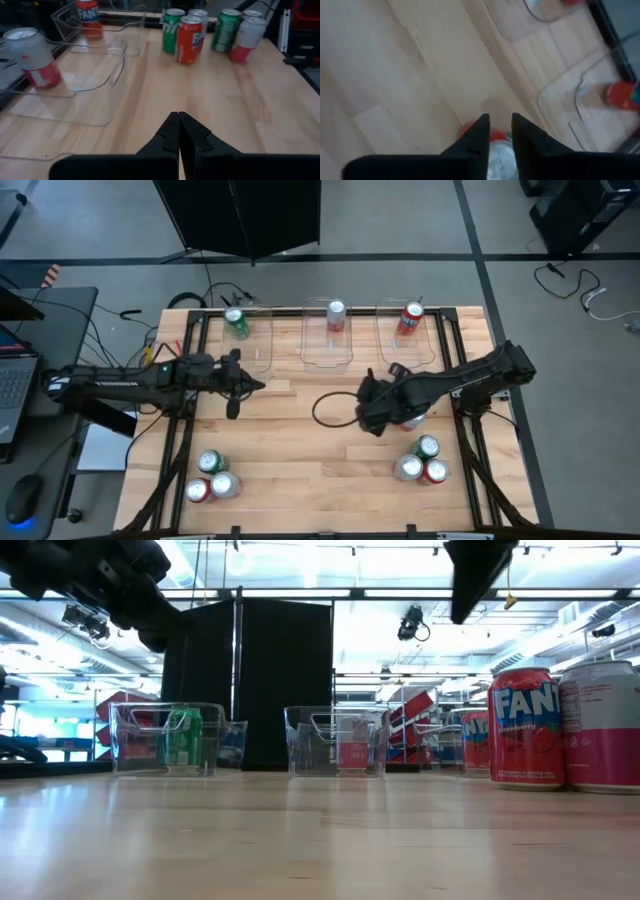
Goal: Sort soda cans
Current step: Put the red soda can into the right transparent bin
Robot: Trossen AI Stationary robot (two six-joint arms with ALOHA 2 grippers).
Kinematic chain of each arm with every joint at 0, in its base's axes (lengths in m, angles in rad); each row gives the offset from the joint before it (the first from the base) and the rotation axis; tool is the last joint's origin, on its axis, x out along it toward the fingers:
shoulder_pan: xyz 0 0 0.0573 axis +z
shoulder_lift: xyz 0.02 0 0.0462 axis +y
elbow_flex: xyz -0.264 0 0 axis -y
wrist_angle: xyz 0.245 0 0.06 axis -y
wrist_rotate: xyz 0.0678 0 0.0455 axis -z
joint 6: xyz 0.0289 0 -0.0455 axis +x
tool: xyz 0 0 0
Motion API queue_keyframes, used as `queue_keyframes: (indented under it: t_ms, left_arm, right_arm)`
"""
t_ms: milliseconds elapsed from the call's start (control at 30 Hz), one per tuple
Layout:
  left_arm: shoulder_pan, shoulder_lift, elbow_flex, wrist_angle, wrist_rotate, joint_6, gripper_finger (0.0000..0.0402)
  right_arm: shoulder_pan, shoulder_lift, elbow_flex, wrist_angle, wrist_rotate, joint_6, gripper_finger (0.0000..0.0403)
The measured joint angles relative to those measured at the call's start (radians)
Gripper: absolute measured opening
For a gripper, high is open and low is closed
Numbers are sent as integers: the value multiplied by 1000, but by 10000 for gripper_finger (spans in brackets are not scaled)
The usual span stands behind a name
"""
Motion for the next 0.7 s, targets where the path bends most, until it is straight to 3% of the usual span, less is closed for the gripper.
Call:
queue_keyframes:
  t_ms: [333,533,700]
  left_arm:
    - [-52,0,0,1,-26,0,2]
    - [-61,0,0,0,-26,0,2]
    - [-64,1,0,0,-26,1,2]
  right_arm:
    - [4,16,-12,-2,-143,29,205]
    - [4,15,-77,-49,-159,58,306]
    - [-3,15,-144,-64,-177,22,357]
